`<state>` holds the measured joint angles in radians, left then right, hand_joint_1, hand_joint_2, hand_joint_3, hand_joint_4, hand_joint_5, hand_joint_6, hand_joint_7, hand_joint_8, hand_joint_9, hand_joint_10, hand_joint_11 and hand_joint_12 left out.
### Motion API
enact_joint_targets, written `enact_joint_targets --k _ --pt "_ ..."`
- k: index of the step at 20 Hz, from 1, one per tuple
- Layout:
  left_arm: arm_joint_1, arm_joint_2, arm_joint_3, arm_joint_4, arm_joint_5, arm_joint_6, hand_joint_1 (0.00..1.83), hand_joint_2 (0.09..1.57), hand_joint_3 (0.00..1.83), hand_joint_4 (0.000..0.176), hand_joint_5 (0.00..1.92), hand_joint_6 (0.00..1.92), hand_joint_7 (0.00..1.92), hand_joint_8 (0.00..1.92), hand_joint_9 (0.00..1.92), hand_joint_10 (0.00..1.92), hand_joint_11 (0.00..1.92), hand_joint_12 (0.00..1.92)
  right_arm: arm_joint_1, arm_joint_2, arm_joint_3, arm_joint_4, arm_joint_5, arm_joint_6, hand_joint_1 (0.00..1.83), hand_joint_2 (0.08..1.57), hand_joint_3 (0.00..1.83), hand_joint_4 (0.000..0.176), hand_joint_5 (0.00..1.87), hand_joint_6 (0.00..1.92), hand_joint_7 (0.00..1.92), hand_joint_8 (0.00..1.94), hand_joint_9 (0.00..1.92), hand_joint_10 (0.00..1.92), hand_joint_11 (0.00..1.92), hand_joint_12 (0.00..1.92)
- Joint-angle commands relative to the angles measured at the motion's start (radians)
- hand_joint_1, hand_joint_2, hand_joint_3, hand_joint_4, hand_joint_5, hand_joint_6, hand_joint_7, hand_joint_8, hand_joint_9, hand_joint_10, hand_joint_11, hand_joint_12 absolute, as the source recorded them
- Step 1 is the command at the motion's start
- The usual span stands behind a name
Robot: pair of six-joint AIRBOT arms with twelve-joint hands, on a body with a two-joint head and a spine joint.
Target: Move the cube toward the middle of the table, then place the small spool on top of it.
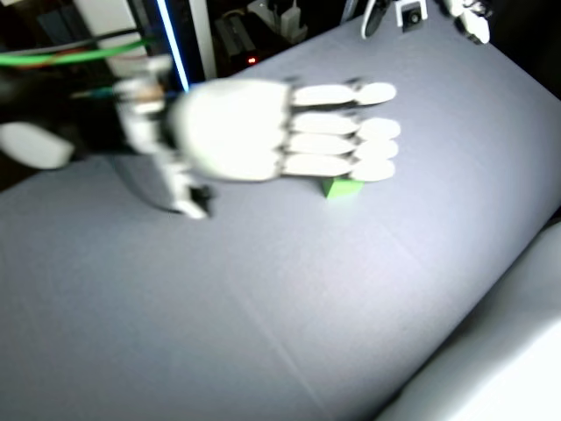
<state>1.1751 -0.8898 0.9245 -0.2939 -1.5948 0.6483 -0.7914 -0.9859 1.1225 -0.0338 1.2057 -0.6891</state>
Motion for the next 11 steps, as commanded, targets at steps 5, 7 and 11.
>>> enact_joint_targets --k 5,7,11 --pt "-0.054 0.010 0.011 0.035 -0.133 -0.025 0.35 1.18 0.01 0.148 0.56 0.11 0.07 0.00 0.15 0.00 0.00 0.71 -0.166 0.083 -0.079 0.163 0.495 -0.031 0.35 1.26 0.00 0.050 0.11 0.00 0.29 0.01 0.34 0.02 0.22 0.31" --pt "-0.132 0.024 0.009 0.087 -0.133 0.002 0.13 1.34 0.01 0.137 0.37 0.01 0.01 0.00 0.08 0.00 0.00 0.58 -0.198 0.112 -0.116 0.175 0.557 -0.037 0.52 1.29 0.00 0.082 0.12 0.00 0.34 0.00 0.44 0.01 0.24 0.22" --pt "-0.215 0.053 0.019 0.128 -0.134 0.025 0.17 1.33 0.00 0.056 0.16 0.02 0.03 0.01 0.08 0.02 0.02 0.01 -0.168 0.150 -0.177 0.088 0.558 -0.152 0.39 1.21 0.00 0.076 0.27 0.00 0.20 0.00 0.18 0.00 0.01 0.29"
